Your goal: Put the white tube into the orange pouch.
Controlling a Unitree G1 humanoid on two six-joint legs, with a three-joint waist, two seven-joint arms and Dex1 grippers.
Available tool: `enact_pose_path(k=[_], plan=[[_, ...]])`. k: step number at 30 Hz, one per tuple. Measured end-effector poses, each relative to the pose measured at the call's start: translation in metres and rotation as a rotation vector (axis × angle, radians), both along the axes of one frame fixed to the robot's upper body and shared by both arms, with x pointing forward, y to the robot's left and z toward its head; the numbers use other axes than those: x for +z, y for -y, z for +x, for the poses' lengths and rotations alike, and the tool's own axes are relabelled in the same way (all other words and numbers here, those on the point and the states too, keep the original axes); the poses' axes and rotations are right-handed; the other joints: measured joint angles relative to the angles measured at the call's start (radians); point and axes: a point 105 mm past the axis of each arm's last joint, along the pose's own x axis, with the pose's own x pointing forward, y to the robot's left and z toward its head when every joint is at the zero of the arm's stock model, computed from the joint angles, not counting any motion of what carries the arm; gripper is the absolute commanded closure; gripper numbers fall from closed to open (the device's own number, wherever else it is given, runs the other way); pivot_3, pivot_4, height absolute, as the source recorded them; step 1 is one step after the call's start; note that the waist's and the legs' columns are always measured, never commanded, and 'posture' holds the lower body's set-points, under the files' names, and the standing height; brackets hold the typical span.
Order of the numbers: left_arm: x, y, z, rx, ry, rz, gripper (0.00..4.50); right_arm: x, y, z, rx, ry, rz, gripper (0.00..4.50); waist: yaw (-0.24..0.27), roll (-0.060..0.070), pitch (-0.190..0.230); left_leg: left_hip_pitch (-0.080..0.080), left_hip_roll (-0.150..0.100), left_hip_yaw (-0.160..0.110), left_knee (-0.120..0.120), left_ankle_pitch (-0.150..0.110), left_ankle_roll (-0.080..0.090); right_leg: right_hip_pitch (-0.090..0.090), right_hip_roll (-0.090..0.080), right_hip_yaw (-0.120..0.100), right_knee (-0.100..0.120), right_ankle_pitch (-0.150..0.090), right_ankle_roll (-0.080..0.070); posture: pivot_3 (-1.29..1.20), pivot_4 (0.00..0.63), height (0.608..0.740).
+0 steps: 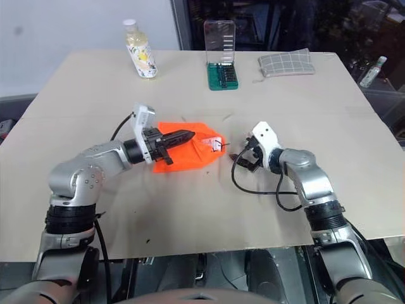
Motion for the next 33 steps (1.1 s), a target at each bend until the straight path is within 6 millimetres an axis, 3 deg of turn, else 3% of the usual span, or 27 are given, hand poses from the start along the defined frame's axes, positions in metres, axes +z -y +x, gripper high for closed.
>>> enact_pose_path(k=[5, 10, 17, 19, 23, 33], plan=[[-0.022, 0.001, 0.000, 0.021, -0.030, 0.074, 4.50, -0.002, -0.023, 0.002, -0.037, -0.059, 0.082, 0.06, -0.001, 0.000, 0.000, 0.000, 0.000, -0.001, 0.000, 0.000, 0.000, -0.001, 0.001, 0.000, 0.001, 0.000, 0.001, 0.00, 0.150, 0.740], [-0.022, -0.003, 0.004, 0.053, -0.008, 0.095, 4.50, 0.004, -0.041, 0.010, -0.068, -0.057, 0.126, 0.06, 0.006, 0.000, 0.000, -0.002, -0.001, 0.000, 0.000, 0.000, 0.000, 0.000, -0.001, 0.000, -0.001, 0.001, 0.002, 0.00, 0.150, 0.740], [-0.023, -0.003, 0.005, 0.058, -0.003, 0.097, 4.50, -0.010, -0.034, 0.017, -0.117, -0.063, 0.077, 0.06, 0.002, 0.001, 0.000, -0.001, -0.001, 0.000, 0.000, 0.000, 0.000, -0.001, 0.000, 0.000, 0.000, 0.001, 0.002, 0.00, 0.150, 0.740], [-0.023, -0.003, 0.005, 0.061, -0.003, 0.096, 4.50, -0.011, -0.030, 0.017, -0.124, -0.062, 0.068, 0.59, 0.001, 0.001, 0.000, -0.001, -0.001, 0.000, 0.000, 0.000, 0.000, -0.001, 0.000, 0.000, 0.000, 0.001, 0.002, 0.00, 0.150, 0.740], [-0.023, -0.003, 0.006, 0.071, -0.004, 0.097, 4.50, -0.013, -0.028, 0.017, -0.125, -0.065, 0.064, 2.33, 0.001, 0.001, 0.000, -0.001, -0.001, 0.000, 0.000, 0.000, 0.000, -0.001, 0.000, 0.000, 0.000, 0.001, 0.002, 0.00, 0.150, 0.740], [-0.026, -0.004, 0.005, 0.076, -0.011, 0.094, 4.50, -0.012, -0.042, 0.014, -0.099, -0.079, 0.103, 2.33, 0.002, 0.001, 0.000, -0.001, -0.001, 0.000, 0.000, 0.000, 0.000, -0.001, 0.000, 0.000, 0.000, 0.001, 0.002, 0.00, 0.150, 0.740]])
